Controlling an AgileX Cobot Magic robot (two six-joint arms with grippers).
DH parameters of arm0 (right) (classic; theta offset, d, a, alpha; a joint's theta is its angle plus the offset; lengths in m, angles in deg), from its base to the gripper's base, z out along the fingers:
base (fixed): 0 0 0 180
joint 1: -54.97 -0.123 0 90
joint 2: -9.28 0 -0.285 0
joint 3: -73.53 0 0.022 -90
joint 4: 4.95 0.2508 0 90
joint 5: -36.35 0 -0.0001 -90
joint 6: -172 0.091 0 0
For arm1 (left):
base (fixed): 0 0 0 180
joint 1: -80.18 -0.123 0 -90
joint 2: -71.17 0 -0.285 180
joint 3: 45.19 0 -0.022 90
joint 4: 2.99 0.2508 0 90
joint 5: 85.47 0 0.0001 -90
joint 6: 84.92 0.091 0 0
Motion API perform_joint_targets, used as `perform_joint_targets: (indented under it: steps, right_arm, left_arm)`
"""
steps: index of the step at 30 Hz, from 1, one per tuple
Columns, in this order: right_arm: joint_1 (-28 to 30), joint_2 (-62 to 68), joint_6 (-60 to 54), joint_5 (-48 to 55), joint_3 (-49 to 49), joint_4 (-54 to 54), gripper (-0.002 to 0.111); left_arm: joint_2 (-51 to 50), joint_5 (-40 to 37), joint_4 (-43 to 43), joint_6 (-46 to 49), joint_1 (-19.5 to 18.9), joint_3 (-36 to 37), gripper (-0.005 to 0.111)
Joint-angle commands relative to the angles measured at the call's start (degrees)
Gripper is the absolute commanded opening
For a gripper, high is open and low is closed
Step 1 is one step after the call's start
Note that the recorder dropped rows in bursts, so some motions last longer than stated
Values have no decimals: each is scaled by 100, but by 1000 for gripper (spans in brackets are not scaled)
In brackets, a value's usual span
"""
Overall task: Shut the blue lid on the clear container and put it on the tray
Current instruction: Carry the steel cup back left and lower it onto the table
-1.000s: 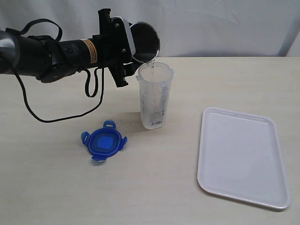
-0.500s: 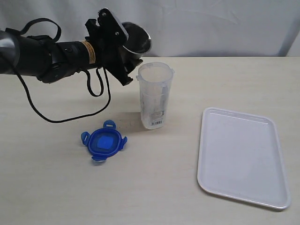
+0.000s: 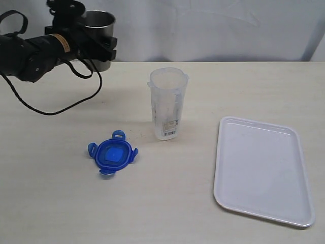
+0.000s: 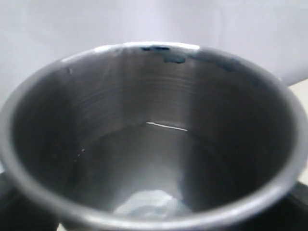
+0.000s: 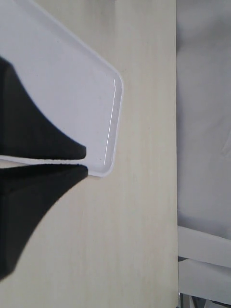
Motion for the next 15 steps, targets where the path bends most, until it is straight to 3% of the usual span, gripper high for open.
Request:
perform_joint_targets:
  steps: [1,15]
  right_arm:
    - [-14,-20,19,3,16,16,4]
    - [-14,-20,19,3,16,16,4]
  left_arm:
    - [-120,323,-76,-398,-326,-101,0]
    - [-1098,1185,-23,-713,-1141,-101,0]
